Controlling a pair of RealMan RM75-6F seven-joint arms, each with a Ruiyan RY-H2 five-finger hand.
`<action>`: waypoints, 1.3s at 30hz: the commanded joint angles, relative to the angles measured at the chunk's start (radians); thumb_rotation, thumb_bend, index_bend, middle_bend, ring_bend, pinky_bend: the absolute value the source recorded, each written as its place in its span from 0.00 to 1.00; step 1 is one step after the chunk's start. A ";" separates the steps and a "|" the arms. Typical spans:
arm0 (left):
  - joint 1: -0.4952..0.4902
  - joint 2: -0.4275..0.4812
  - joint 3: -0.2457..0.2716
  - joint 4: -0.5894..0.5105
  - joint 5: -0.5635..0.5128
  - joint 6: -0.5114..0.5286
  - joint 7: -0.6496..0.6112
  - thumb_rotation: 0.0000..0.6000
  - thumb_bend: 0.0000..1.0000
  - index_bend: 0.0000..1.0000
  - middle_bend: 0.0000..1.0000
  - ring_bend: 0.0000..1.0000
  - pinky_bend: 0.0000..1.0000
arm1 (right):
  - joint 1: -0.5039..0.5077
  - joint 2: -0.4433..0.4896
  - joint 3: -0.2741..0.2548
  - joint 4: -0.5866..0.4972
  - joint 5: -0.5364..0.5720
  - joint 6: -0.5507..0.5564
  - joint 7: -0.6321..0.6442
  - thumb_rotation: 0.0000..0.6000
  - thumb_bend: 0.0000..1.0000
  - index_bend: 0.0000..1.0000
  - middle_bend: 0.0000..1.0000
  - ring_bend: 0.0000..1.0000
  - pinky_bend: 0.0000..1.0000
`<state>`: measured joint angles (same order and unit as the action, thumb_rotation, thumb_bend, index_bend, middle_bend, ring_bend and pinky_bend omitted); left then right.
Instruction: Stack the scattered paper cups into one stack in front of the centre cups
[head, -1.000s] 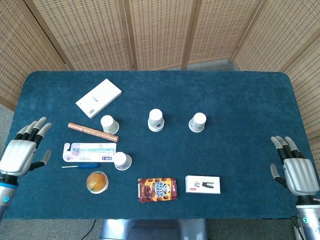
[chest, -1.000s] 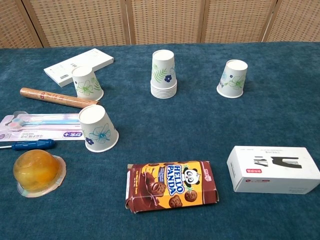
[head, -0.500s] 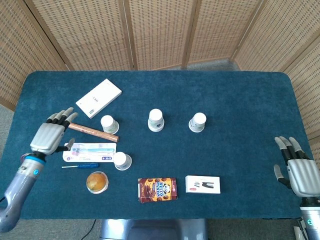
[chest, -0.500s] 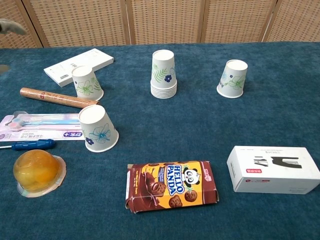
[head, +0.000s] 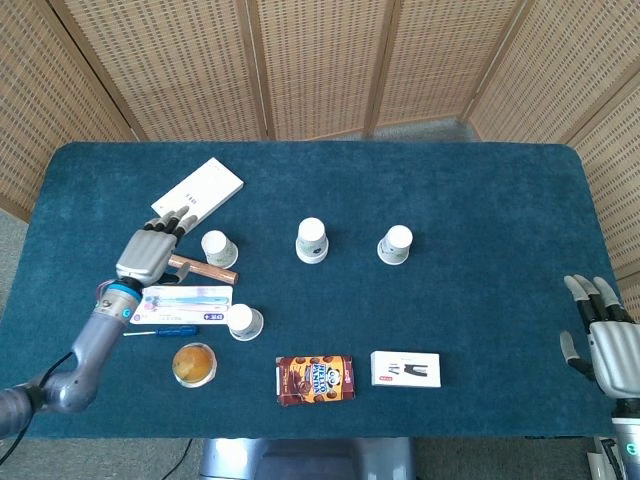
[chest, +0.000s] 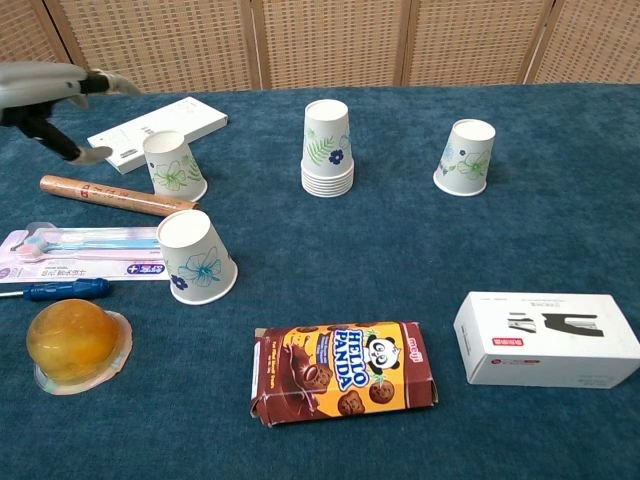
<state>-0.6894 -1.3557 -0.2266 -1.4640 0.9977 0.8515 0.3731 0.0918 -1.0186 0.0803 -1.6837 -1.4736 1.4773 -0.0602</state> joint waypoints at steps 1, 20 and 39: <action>-0.035 -0.035 -0.003 0.037 -0.033 -0.032 0.007 0.87 0.46 0.00 0.00 0.00 0.17 | -0.004 0.002 0.000 0.000 0.004 0.002 0.002 1.00 0.50 0.00 0.11 0.03 0.36; -0.144 -0.188 -0.003 0.215 -0.120 -0.106 -0.048 1.00 0.46 0.04 0.01 0.12 0.41 | -0.024 0.018 0.001 -0.003 0.023 0.011 0.006 1.00 0.50 0.00 0.11 0.03 0.36; -0.150 -0.224 0.003 0.285 -0.078 -0.085 -0.127 1.00 0.46 0.27 0.26 0.39 0.63 | -0.034 0.022 0.000 -0.020 0.022 0.018 -0.009 1.00 0.49 0.00 0.11 0.03 0.36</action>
<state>-0.8396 -1.5794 -0.2235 -1.1800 0.9191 0.7653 0.2470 0.0576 -0.9965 0.0803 -1.7035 -1.4516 1.4952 -0.0695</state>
